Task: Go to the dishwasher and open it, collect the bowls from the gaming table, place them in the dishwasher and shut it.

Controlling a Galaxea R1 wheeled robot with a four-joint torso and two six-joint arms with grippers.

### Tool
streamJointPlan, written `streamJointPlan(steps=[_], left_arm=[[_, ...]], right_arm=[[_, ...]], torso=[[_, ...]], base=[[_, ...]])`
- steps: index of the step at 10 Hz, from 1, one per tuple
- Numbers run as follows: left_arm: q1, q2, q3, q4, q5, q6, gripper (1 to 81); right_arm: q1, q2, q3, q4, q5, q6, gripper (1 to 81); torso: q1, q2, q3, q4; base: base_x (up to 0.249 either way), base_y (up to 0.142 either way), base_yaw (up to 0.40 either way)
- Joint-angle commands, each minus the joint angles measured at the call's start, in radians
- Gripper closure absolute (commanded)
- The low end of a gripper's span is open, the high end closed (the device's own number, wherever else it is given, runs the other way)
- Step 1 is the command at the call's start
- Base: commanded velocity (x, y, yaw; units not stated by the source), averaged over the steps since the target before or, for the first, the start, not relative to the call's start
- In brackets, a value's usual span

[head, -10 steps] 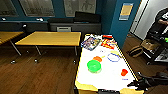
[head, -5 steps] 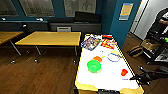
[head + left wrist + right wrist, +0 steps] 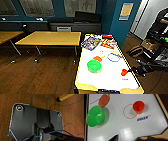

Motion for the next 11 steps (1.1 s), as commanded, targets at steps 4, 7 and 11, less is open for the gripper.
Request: streamJointPlan(steps=[4,7,11], left_arm=[[-0.026,-0.002,-0.006,-0.006,0.047,-0.003,1.0],[-0.026,0.012,-0.031,-0.006,0.047,-0.006,1.0],[-0.027,0.021,-0.034,-0.006,0.049,-0.006,1.0]], right_arm=[[0.178,0.032,-0.135,-0.002,-0.039,-0.003,1.0],[0.171,0.049,-0.261,-0.003,-0.039,-0.017,1.0],[0.111,0.165,-0.391,-0.003,-0.034,-0.046,1.0]], torso=[[0.000,0.000,0.000,0.000],[0.001,0.000,0.000,0.000],[0.001,0.000,-0.001,0.000]], base=[[0.000,0.000,0.000],[0.000,0.000,0.000],[0.000,0.000,0.000]])
